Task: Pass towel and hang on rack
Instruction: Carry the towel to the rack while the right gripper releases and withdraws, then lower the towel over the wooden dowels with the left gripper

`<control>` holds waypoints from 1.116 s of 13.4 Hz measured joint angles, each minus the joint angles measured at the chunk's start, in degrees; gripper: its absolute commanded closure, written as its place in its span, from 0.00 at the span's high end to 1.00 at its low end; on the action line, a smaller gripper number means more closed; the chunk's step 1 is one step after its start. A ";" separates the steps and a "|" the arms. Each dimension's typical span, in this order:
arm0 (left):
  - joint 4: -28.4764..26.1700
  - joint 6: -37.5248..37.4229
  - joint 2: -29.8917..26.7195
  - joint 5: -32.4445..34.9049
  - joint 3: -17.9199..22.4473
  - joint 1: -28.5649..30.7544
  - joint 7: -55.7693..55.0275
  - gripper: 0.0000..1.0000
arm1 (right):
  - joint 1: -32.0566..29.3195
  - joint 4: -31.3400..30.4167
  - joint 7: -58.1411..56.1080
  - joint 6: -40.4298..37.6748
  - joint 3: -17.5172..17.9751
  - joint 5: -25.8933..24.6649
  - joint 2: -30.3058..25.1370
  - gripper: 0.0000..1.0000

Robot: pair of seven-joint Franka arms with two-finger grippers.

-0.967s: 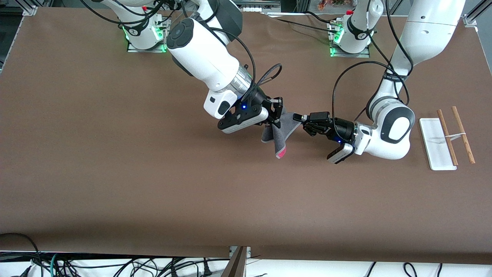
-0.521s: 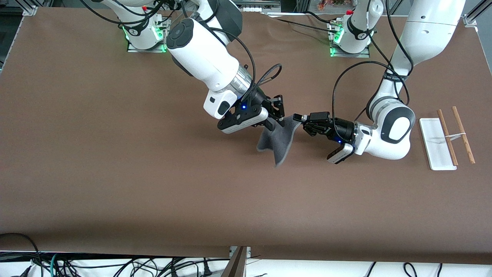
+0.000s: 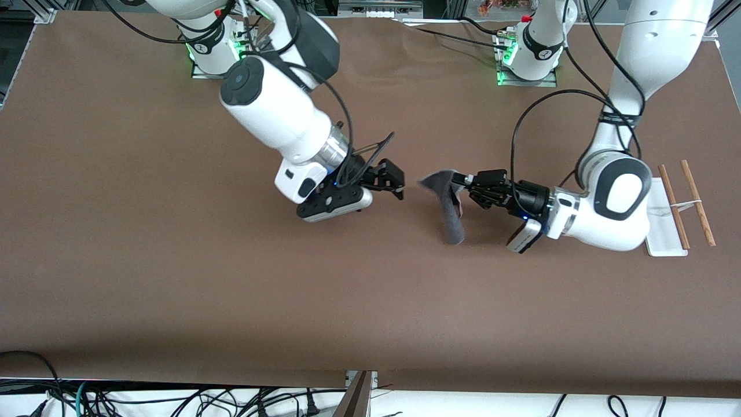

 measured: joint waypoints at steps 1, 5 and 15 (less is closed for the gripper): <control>2.26 -0.72 -0.06 3.63 0.13 0.89 -0.99 0.00 | -1.05 0.17 -1.83 -3.73 -0.47 -1.47 -0.07 1.00; 9.21 -6.50 -0.12 16.99 0.42 7.58 -2.35 0.00 | -4.53 0.68 -3.27 -13.79 -4.06 -6.14 -2.03 1.00; 20.93 -16.88 -0.12 50.16 0.61 24.59 2.48 0.00 | -22.16 -11.00 -18.25 -30.54 -12.15 -7.93 -23.52 1.00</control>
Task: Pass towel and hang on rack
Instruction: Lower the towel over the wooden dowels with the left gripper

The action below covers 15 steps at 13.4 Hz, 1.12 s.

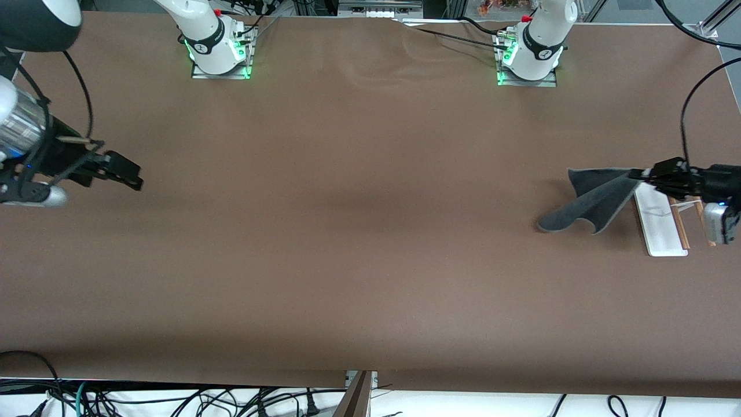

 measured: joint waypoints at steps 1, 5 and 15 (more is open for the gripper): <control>0.36 0.91 0.03 3.55 0.09 1.37 2.02 0.00 | -0.62 -1.01 -3.70 -0.95 -0.36 -1.11 -1.16 1.00; 0.39 11.83 0.76 15.38 0.36 6.35 13.62 0.00 | -1.22 -3.29 -7.90 -3.70 -0.54 -3.67 -2.78 1.00; 0.26 28.90 5.22 25.30 0.44 15.19 26.06 0.00 | -1.58 -4.38 -9.47 -4.67 -0.46 -3.75 -2.89 1.00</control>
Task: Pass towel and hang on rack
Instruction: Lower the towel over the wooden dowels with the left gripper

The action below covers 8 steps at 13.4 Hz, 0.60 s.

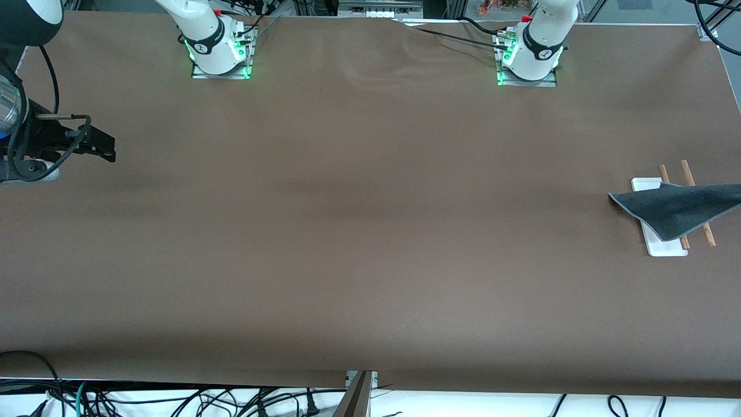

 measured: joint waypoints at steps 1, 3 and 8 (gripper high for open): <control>-0.02 1.05 0.65 0.02 0.00 0.47 0.20 0.00 | -0.03 0.00 0.00 -0.01 -0.01 0.00 0.00 1.00; -0.08 3.74 2.16 0.03 0.00 1.45 1.32 0.00 | -0.11 0.00 0.00 -0.02 -0.01 0.00 0.00 1.00; -0.13 7.35 4.96 0.03 0.00 3.33 2.54 0.00 | -0.13 0.00 -0.08 -0.03 -0.01 0.00 0.00 1.00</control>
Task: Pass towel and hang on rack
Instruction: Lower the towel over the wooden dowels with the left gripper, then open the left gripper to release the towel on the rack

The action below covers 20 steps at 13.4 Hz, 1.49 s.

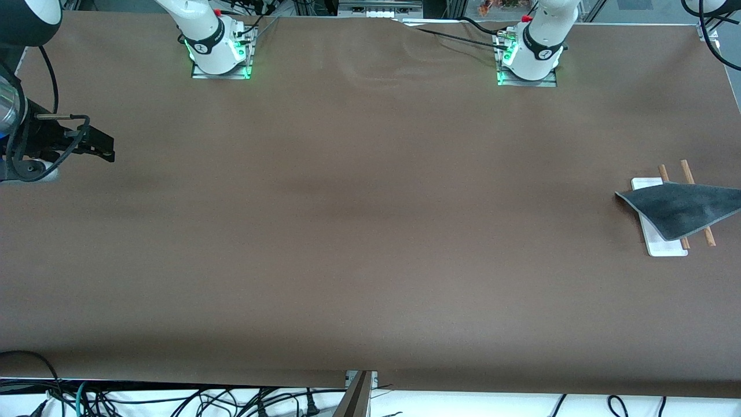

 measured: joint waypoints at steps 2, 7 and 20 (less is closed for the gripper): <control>-0.03 1.51 1.17 0.00 -0.01 0.58 0.12 0.00 | 0.00 0.00 -0.01 0.00 0.00 0.00 0.00 1.00; -0.03 2.41 2.81 0.00 -0.03 1.35 0.22 0.54 | 0.00 0.00 -0.06 0.02 0.00 0.00 0.00 1.00; 2.79 1.45 -3.10 -6.92 -2.25 -1.19 -2.21 1.00 | 0.02 0.00 -0.16 0.05 0.32 0.00 0.00 1.00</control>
